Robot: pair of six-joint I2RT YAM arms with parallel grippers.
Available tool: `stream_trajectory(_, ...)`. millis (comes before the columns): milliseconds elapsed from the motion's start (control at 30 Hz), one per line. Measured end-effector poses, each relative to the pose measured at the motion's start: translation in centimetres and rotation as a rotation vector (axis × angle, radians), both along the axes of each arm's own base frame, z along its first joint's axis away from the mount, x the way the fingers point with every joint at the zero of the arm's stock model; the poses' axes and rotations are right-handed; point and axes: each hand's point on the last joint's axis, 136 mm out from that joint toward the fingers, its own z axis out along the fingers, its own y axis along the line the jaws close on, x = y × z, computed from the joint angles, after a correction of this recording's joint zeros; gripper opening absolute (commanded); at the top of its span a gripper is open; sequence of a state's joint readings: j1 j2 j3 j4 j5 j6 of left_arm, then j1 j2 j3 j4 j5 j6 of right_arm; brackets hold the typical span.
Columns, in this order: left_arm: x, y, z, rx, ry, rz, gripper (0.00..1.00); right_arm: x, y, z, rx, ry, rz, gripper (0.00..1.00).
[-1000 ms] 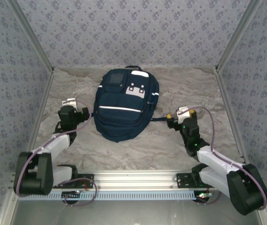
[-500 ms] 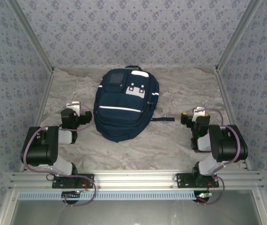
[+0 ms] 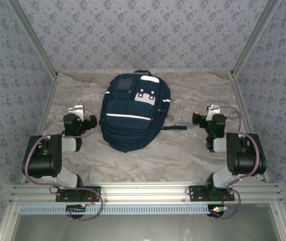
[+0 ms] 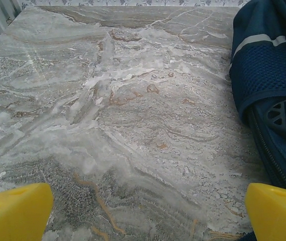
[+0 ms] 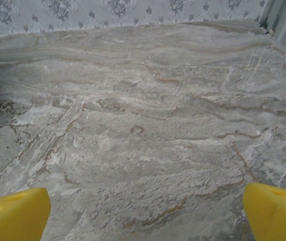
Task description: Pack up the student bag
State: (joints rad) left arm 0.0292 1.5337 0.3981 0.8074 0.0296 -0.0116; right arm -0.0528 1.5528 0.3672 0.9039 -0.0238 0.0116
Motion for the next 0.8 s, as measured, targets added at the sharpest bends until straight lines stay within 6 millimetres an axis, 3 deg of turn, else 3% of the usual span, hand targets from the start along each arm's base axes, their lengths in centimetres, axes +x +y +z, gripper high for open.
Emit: stream_trajectory(800,-0.02,0.01,-0.03,0.0,0.002,0.001,0.98,-0.16,0.37,-0.43,0.002,0.019,0.011,1.0)
